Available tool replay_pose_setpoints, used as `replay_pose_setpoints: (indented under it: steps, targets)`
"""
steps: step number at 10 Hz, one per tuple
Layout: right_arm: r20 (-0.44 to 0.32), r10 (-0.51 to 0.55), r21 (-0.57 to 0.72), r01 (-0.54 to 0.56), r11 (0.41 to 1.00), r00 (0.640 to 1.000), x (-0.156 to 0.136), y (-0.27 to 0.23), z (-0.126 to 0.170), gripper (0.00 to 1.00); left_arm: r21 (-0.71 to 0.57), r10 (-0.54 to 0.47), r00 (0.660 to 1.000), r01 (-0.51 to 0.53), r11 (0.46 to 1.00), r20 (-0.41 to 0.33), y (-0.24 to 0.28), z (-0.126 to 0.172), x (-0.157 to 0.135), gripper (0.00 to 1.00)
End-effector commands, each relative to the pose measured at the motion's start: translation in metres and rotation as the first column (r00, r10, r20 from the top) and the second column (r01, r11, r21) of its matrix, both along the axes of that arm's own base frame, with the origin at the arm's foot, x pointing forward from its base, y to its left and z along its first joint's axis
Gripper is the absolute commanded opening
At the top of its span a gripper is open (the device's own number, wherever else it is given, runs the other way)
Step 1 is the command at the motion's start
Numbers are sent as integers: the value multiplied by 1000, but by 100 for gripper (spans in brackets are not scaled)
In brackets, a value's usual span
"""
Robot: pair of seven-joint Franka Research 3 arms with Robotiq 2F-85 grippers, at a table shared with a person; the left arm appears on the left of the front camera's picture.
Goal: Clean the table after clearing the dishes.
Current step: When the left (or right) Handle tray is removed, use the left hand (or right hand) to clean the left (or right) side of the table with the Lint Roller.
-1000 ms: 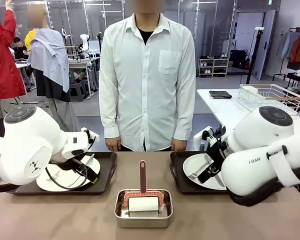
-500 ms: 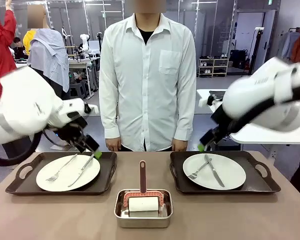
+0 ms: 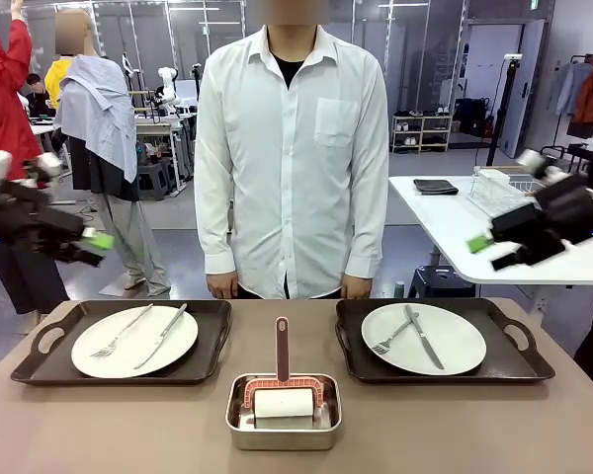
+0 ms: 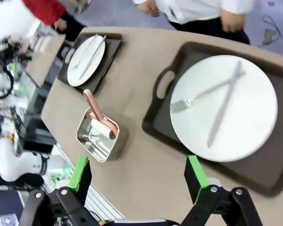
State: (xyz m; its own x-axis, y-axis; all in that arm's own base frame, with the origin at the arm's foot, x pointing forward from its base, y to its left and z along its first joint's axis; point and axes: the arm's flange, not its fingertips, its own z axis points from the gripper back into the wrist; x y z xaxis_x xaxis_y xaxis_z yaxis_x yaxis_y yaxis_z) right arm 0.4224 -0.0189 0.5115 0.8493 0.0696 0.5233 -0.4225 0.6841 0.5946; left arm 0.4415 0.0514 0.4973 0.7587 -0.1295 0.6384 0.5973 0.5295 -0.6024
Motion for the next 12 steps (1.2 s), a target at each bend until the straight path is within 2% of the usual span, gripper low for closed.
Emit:
replay_pose_setpoints:
  steps: [1, 2, 3, 4, 6, 7, 9, 10, 11, 12]
  targets:
    - [50, -141, 81, 137, 987, 989, -72, -43, -7, 100, -95, 116, 993, -114, 989, 16, 57, -14, -33, 100]
    - [55, -242, 150, 232, 961, 969, -95, -84, -10, 100, -153, 188, 982, -181, 971, 31, 90, -18, -52, 100]
    - [22, -315, 223, 302, 927, 949, -108, -130, -20, 100, -196, 237, 971, -227, 954, 30, 119, -22, -64, 100]
    - [-25, -392, 300, 381, 874, 919, -119, -174, -30, 100, -185, 293, 956, -287, 940, 7, 147, -23, -77, 100]
    - [-58, -515, 420, 489, 764, 855, -150, -236, -39, 100, -238, 439, 899, -425, 873, 5, 202, -15, -111, 100]
    - [-75, -555, 454, 524, 721, 829, -162, -254, -41, 100, -253, 485, 875, -470, 846, -5, 214, -16, -126, 100]
    - [-125, -589, 477, 569, 670, 798, -165, -273, -50, 100, -265, 520, 854, -504, 822, -13, 217, -23, -139, 100]
    - [-124, -569, 462, 555, 692, 813, -158, -273, -53, 100, -280, 535, 845, -517, 809, -13, 215, -24, -140, 100]
    - [-133, -599, 460, 585, 668, 790, -177, -276, -46, 100, -228, 512, 859, -501, 835, -13, 230, -22, -138, 100]
    - [-133, -599, 460, 585, 668, 790, -177, -276, -46, 100, -228, 512, 859, -501, 835, -13, 230, -22, -138, 100]
